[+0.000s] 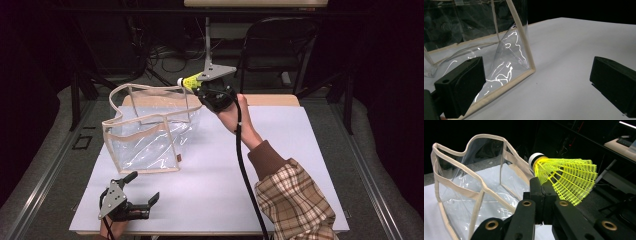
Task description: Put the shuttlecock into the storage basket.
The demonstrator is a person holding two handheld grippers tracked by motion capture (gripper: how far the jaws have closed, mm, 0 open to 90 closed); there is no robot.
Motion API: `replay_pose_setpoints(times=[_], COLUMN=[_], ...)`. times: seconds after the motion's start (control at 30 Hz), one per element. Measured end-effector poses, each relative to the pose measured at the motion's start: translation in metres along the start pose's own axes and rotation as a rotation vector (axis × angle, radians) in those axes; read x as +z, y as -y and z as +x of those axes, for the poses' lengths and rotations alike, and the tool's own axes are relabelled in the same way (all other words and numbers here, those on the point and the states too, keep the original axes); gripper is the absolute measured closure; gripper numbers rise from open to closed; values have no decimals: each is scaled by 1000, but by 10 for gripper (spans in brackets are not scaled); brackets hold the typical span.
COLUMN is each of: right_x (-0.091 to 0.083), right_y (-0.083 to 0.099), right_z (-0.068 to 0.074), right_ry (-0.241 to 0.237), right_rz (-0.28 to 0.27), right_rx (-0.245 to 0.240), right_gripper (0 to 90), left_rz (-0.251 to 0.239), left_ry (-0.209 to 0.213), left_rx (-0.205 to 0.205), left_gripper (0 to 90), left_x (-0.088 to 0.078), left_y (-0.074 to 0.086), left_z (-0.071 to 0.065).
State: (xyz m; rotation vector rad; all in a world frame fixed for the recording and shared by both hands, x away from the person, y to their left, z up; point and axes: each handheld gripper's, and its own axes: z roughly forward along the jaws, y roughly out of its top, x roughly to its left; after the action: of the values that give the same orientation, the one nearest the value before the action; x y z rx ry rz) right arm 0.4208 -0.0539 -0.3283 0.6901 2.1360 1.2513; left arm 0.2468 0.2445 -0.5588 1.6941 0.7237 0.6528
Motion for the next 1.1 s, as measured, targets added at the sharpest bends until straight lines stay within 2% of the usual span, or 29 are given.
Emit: replay_pose_setpoints(times=[1.1], right_x=[29], right_y=[-9], right_z=[6], right_ry=[-59], right_rz=[46], right_rx=[-30], right_gripper=[900], left_rz=[-3], left_ry=[0], left_rx=[6], left_gripper=[2], left_x=[-1], left_y=[-1], left_z=[0])
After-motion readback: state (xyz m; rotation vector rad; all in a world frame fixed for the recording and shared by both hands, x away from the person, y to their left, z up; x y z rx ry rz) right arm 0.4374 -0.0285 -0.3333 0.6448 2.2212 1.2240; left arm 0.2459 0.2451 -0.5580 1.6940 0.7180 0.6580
